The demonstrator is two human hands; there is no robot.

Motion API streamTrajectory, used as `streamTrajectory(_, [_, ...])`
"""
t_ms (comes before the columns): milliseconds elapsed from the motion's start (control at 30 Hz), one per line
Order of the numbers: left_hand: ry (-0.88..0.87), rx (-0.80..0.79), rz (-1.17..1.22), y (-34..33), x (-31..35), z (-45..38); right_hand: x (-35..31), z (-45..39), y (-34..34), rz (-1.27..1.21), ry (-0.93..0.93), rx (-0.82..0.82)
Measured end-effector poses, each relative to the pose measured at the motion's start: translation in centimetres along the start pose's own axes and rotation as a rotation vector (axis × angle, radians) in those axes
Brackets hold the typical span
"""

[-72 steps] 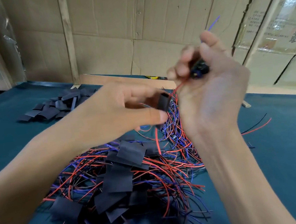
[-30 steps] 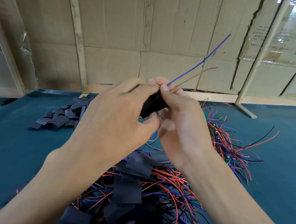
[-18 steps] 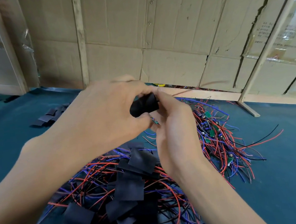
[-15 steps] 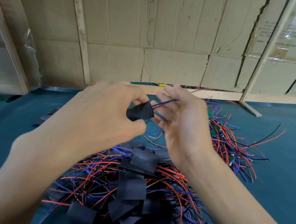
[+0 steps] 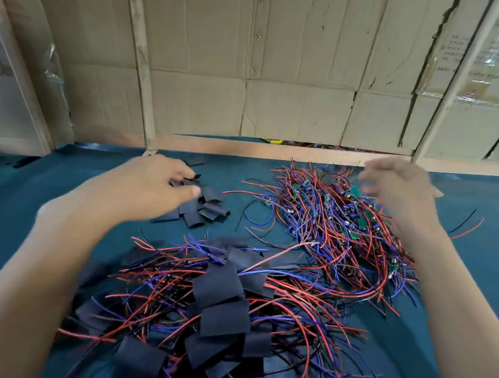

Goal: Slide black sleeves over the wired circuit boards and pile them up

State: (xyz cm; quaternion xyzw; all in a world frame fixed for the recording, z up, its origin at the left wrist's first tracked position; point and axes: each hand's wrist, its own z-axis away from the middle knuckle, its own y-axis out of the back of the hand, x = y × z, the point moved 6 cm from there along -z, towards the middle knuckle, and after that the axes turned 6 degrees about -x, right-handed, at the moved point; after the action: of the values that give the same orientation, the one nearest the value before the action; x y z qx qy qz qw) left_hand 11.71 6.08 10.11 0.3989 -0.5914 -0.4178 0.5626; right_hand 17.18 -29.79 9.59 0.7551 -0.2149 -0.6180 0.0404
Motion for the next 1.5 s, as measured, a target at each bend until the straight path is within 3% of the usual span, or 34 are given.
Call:
streamTrajectory(100, [0.228,-0.075,-0.074,-3.3,-5.3,-1.8,4.5,-0.9,-2.1,0.534,-0.112,-0.268])
streamTrajectory(167, [0.311,-0.152,-0.129,-5.7,-7.7,-2.2,6.5,-1.0,-2.8,0.746,-0.115,-0.293])
streamTrajectory(300, [0.239,-0.099,-0.078,-6.6,-8.5,-2.7,6.3,-1.4,-2.3,0.715,-0.088,-0.252])
streamTrajectory(533, [0.221,-0.051,0.057,-7.3,-8.6,-3.2,5.6,-1.1,-2.9,0.832,-0.103,-0.437])
streamTrajectory(700, [0.223,-0.002,0.142,-6.9,-8.9,-3.1,4.4,-0.9,-2.3,0.891,-0.130,-0.477])
streamTrajectory(867, [0.254,-0.140,0.042,-7.4,-8.5,-3.0,3.8,-1.7,0.0,0.478,-0.213,-0.448])
streamTrajectory(1000, [0.195,-0.096,0.067,-7.2,-8.2,-3.0,4.2,-2.0,0.5,0.186,-0.306,-0.370])
streamTrajectory(1133, [0.212,-0.120,0.081,-7.2,-8.4,-2.9,3.1,-2.1,1.6,0.164,-0.323,-0.236])
streamTrajectory(1267, [0.219,-0.178,0.078,-7.5,-8.3,-2.9,-1.0,-1.4,4.4,0.104,-0.009,0.091])
streamTrajectory(1333, [0.221,-0.196,0.062,-7.4,-8.2,-2.8,-3.6,0.0,5.5,-0.080,0.157,0.194])
streamTrajectory(1400, [0.209,-0.197,-0.003,-7.0,-7.9,-2.6,-5.4,1.3,5.8,-0.310,0.213,0.150])
streamTrajectory(1500, [0.170,-0.105,0.002,-5.1,-7.3,-2.5,-7.1,2.5,5.1,-0.512,0.217,-0.045])
